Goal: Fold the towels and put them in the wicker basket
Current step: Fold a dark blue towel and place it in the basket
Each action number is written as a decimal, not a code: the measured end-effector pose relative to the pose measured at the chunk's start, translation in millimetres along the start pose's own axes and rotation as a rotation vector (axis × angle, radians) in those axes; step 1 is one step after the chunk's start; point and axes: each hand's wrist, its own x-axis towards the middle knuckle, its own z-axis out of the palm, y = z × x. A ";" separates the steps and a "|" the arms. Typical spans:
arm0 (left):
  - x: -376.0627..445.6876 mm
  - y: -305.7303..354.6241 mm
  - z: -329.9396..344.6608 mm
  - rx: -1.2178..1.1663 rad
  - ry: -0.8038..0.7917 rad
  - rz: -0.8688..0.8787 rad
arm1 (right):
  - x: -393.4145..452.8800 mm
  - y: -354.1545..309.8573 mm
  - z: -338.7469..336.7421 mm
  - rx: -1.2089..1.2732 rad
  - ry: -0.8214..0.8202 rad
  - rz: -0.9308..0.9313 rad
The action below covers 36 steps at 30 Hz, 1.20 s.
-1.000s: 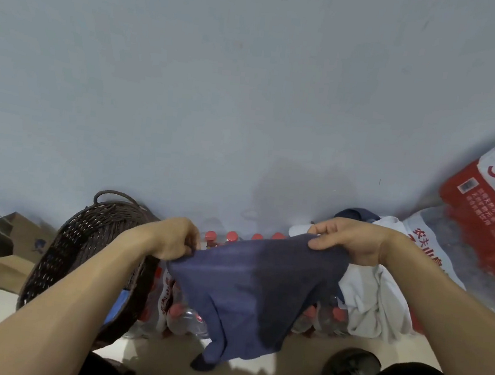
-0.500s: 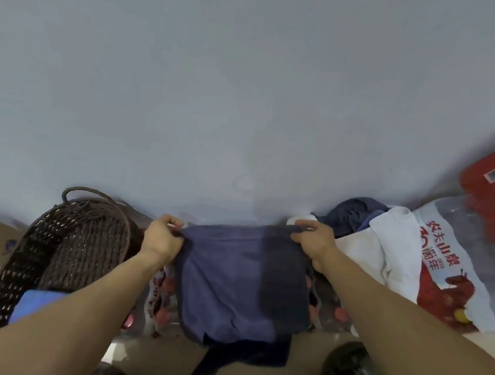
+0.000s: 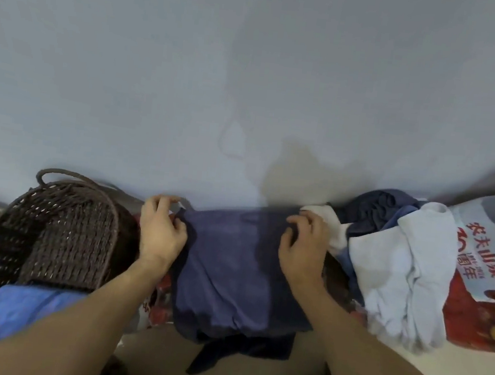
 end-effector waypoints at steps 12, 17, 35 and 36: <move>-168.8 9.8 15.4 0.134 0.104 -0.278 | -41.9 -7.6 7.0 -0.154 -0.428 0.079; -196.7 -8.1 3.8 -0.181 -0.079 -0.768 | -83.0 -23.0 -40.0 0.064 -0.056 0.420; -179.6 -3.3 -12.5 -0.328 -0.149 -0.805 | -147.1 29.7 -53.5 0.389 -0.460 0.957; -176.5 -3.6 -15.1 -0.331 -0.107 -0.830 | -145.2 27.8 -56.7 0.391 -0.433 0.971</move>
